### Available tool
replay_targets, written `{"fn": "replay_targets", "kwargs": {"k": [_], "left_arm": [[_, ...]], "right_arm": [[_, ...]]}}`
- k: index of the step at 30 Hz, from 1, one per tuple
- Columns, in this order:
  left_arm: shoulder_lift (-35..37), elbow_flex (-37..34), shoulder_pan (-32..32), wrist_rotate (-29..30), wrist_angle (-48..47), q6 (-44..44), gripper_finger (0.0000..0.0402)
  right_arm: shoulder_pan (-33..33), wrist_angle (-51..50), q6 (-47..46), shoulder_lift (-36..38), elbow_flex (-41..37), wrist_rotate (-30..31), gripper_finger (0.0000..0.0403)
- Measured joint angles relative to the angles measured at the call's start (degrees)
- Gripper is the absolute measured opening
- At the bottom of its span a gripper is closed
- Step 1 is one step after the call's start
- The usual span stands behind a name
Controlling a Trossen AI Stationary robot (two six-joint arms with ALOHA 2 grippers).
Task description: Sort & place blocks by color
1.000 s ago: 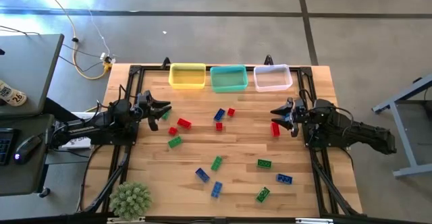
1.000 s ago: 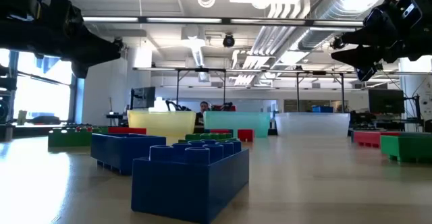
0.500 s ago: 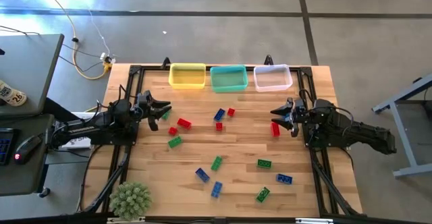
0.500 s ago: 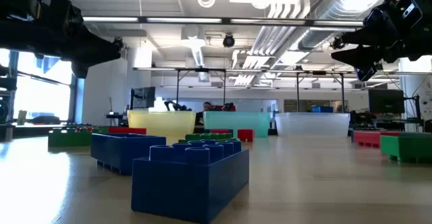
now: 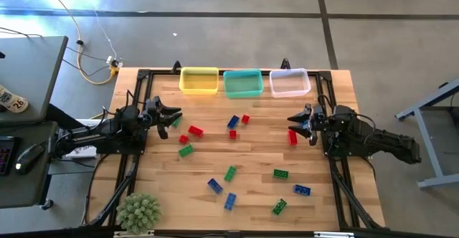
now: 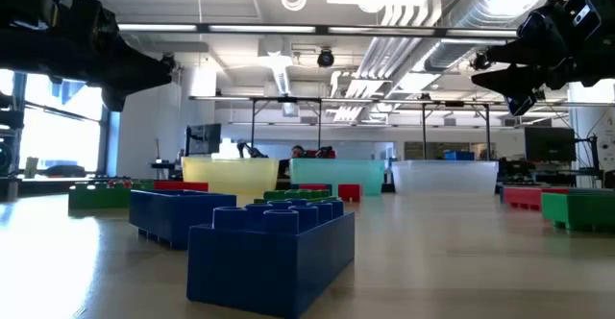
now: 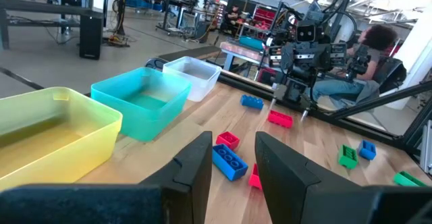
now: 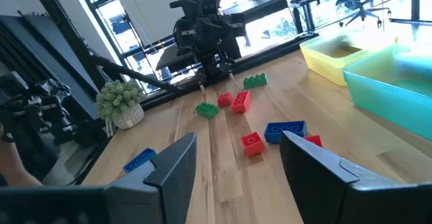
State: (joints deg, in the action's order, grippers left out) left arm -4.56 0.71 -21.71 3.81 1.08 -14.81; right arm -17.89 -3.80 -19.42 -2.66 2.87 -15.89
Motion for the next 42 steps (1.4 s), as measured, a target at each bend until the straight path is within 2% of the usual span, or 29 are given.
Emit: {"fn": "replay_targets", "kwargs": {"k": [42], "left_arm": [[0.00, 0.00, 0.00, 0.00, 0.00, 0.00, 0.0103]], "right_arm": [[0.00, -0.01, 0.28, 0.02, 0.00, 1.54, 0.0202]]}}
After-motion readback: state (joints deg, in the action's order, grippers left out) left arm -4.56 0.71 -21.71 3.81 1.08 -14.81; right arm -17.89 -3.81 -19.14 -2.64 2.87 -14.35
